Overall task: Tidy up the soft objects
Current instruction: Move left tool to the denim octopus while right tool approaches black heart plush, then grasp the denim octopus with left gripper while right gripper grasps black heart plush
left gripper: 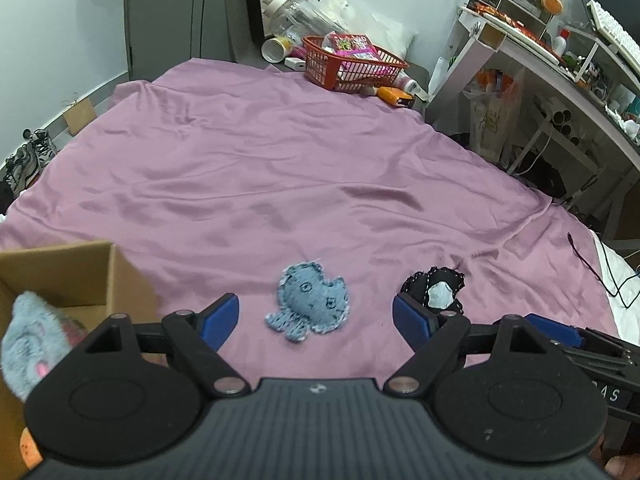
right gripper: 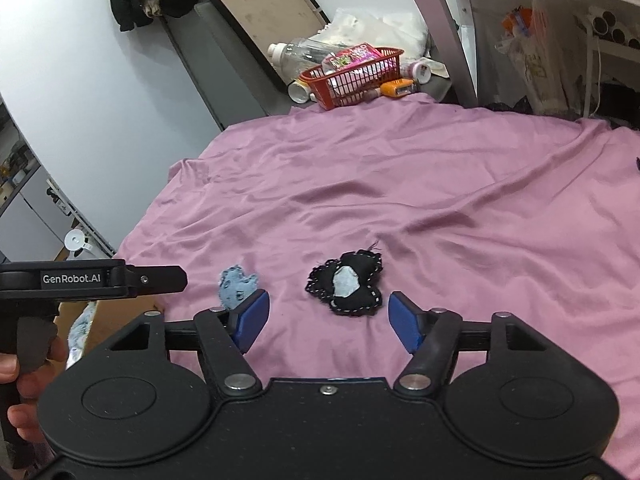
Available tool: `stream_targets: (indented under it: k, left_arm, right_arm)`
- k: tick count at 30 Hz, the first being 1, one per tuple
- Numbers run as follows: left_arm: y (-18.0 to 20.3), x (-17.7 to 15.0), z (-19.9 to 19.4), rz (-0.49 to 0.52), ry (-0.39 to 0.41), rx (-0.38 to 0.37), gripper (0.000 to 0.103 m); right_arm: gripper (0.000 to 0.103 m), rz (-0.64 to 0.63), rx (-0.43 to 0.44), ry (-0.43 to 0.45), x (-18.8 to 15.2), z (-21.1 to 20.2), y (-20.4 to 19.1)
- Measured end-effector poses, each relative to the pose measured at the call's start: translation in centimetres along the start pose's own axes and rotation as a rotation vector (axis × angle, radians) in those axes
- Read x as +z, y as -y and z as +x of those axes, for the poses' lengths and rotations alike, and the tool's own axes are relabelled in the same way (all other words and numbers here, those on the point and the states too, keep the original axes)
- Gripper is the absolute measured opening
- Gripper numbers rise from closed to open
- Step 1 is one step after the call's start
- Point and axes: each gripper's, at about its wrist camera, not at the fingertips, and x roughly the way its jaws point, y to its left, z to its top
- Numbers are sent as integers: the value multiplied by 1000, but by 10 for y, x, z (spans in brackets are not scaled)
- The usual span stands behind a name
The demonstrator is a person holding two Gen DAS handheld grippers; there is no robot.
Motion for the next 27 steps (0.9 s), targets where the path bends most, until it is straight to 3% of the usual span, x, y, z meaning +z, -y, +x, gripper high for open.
stream_targets:
  k: [12,27]
  left_arm:
    - [7,1,59,-4,-74,8,78]
    - [2,-1,102,-4,-121,28,69]
  right_arm:
    - [50,16,11,-56,8,44,20]
    - [50,28,-21,-94,10,81,25]
